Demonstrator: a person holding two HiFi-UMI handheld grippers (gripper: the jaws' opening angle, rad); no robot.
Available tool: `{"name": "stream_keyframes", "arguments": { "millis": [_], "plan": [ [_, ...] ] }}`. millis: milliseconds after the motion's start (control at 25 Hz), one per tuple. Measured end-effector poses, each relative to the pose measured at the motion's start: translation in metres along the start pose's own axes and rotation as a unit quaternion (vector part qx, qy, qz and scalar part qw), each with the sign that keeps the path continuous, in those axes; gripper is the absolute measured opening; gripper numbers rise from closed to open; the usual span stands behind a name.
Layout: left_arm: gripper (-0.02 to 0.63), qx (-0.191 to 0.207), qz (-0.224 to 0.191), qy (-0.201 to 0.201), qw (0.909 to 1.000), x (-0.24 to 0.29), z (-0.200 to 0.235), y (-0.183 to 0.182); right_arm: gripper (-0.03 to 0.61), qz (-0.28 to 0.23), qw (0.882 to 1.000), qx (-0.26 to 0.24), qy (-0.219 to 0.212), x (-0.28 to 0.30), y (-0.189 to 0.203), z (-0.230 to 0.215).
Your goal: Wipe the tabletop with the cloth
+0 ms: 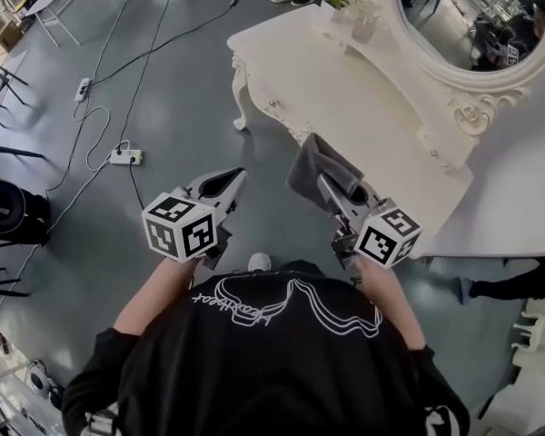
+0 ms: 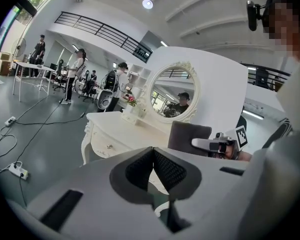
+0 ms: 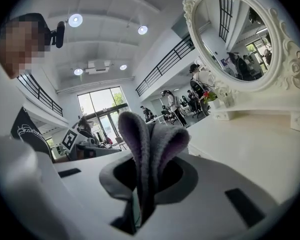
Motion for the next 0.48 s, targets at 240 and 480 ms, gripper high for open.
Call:
{"name": "stream_keyframes", "arguments": {
  "millis": [240,480],
  "plan": [
    [0.005,0.006,0.009,0.012,0.9999,0.03,0.032,-0.015,0.051,0.0,1.0,0.002,0.005,0.035,-0.001,-0.018],
    [0.005,0.004,0.018,0.019,0.9996,0.084,0.068,-0.032,0.052,-0.007,1.0,0.009,0.011,0.081,-0.014,-0.063]
  ]
}}
Point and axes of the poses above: the fingertips, and each gripper's own axes: x forward along the fingers, z to its left, y out of its underside, the point moved 10 cm from there along -x, backward along the fingers, and after that the axes turned 9 degrees about -z, right-handed, at the moved point
